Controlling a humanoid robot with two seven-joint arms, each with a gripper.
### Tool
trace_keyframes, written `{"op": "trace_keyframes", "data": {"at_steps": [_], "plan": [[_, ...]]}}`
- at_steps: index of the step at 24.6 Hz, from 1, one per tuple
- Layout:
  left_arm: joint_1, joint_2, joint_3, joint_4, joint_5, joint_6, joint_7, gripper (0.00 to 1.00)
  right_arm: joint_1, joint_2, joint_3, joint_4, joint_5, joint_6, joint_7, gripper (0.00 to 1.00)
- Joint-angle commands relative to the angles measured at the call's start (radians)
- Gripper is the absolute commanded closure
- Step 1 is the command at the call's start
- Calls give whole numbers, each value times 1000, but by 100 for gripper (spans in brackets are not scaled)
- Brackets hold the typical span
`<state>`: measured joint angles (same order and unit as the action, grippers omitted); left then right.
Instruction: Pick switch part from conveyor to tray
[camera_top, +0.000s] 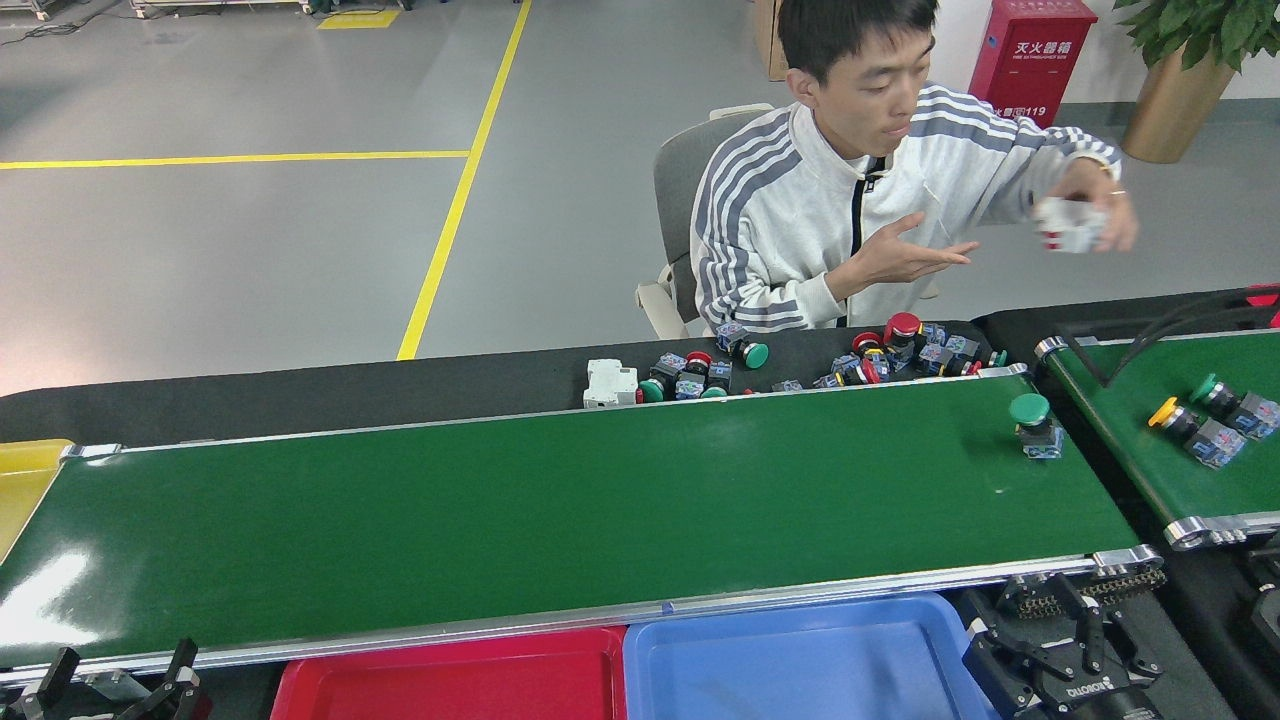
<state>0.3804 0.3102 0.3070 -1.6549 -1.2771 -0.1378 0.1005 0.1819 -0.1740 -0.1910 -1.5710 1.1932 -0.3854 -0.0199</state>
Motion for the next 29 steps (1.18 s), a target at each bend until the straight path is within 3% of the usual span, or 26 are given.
{"op": "trace_keyframes", "data": {"at_steps": [1, 9, 20, 29], "plan": [[0, 4, 8, -8, 5, 6, 5, 0, -10, 2, -8, -12, -3, 10, -2, 0], [-3, 10, 9, -6, 71, 7, -15, 0, -38, 14, -16, -7, -4, 72, 38, 0], [-18, 12, 14, 4, 68, 12, -7, 0, -170, 30, 13, 0, 9, 125, 172, 0], [-26, 9, 18, 9, 68, 9, -7, 0, -341, 30, 220, 121, 49, 309, 176, 1]]}}
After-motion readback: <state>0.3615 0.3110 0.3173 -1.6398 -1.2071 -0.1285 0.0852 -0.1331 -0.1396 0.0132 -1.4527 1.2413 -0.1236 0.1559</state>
